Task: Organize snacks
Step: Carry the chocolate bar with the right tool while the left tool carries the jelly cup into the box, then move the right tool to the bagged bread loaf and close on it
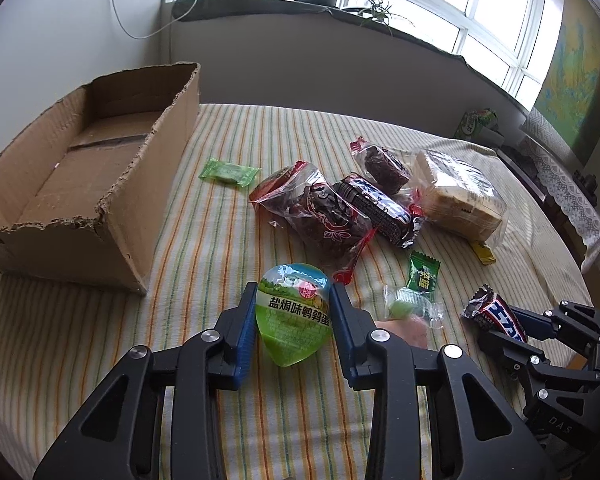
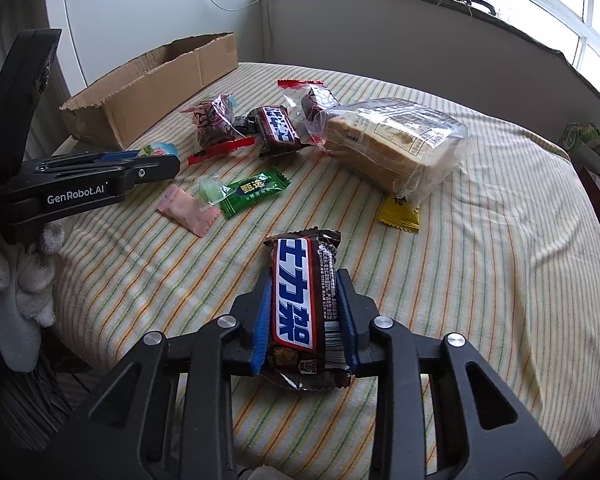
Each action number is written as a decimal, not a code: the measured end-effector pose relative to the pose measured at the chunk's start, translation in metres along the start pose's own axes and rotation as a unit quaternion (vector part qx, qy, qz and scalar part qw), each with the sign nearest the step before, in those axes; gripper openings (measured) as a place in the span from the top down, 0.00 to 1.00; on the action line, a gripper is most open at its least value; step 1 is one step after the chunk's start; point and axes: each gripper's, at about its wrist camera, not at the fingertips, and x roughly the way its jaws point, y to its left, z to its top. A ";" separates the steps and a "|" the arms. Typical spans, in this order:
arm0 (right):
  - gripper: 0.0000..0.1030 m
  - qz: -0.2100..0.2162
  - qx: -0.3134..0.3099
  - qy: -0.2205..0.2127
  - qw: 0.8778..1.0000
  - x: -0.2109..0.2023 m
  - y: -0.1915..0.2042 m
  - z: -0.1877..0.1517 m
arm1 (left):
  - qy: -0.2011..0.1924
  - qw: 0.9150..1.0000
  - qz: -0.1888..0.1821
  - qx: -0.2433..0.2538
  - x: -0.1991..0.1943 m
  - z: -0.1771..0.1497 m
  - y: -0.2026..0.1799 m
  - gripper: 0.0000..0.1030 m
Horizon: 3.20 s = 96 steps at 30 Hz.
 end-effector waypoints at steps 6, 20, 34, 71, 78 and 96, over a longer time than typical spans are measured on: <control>0.70 -0.004 0.013 -0.007 1.000 -0.008 -0.004 -0.001 | -0.006 1.000 -0.008 -0.009 -0.007 0.001 0.003 0.68; 0.70 0.034 0.005 -0.074 0.997 -0.049 0.014 0.066 | -0.096 0.994 -0.035 -0.044 -0.071 0.038 0.024 0.68; 0.70 0.114 -0.047 -0.095 0.988 -0.014 0.094 0.199 | -0.136 0.977 0.065 -0.148 -0.070 0.072 0.116 0.68; 0.45 0.072 0.018 -0.089 0.993 -0.013 0.053 0.193 | -0.144 0.973 0.030 -0.178 -0.067 0.066 0.127 0.55; 0.45 0.056 0.071 -0.088 0.992 -0.040 0.001 0.159 | -0.136 0.979 -0.002 -0.150 -0.062 0.068 0.093 0.55; 0.45 0.030 0.193 -0.033 0.980 -0.012 -0.104 0.097 | -0.055 0.991 -0.113 -0.043 -0.011 0.068 -0.018 0.55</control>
